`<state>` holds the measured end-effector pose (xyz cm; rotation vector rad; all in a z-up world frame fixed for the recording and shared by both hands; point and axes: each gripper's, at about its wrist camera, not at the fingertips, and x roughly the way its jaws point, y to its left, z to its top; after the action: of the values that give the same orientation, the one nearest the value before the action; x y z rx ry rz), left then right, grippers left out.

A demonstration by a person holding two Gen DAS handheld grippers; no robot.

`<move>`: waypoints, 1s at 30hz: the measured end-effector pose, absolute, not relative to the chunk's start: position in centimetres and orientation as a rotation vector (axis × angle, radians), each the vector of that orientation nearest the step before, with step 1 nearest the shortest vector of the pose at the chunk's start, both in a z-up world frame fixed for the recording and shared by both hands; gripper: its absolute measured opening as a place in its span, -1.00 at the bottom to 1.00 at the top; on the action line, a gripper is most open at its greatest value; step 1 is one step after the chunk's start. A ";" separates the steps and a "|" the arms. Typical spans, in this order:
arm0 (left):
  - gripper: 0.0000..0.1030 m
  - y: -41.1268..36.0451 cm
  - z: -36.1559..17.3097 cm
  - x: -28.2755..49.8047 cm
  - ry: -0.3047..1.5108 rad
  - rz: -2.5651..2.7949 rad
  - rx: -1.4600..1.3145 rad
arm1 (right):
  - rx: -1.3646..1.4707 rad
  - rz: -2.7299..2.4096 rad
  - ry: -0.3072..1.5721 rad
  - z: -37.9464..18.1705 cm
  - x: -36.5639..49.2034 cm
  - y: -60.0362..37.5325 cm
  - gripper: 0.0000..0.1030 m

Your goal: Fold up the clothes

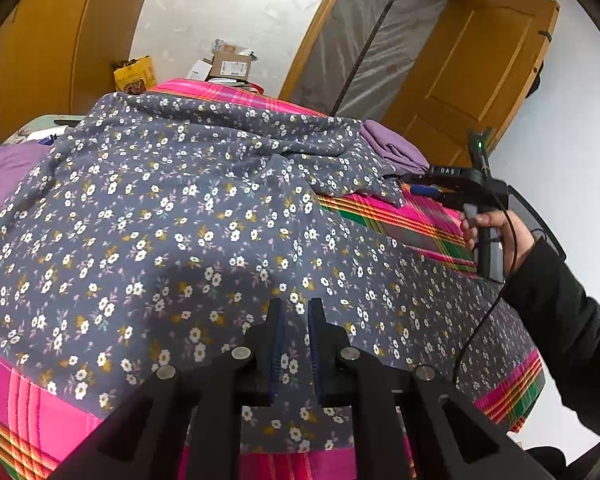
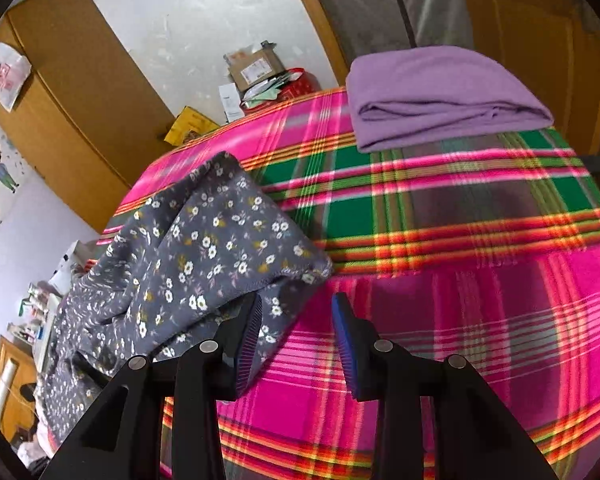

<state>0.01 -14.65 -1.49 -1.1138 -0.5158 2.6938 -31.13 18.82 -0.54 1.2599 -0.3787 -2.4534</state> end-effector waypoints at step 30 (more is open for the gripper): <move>-0.78 -14.6 -1.5 0.3 -0.553 2.676 -1.099 | 0.950 -2.810 0.538 9.0 -29.1 16.8 -0.83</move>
<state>0.25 -14.62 -1.50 -1.0988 -0.5527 2.6763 -29.11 16.83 9.03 0.9500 0.5381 -2.8098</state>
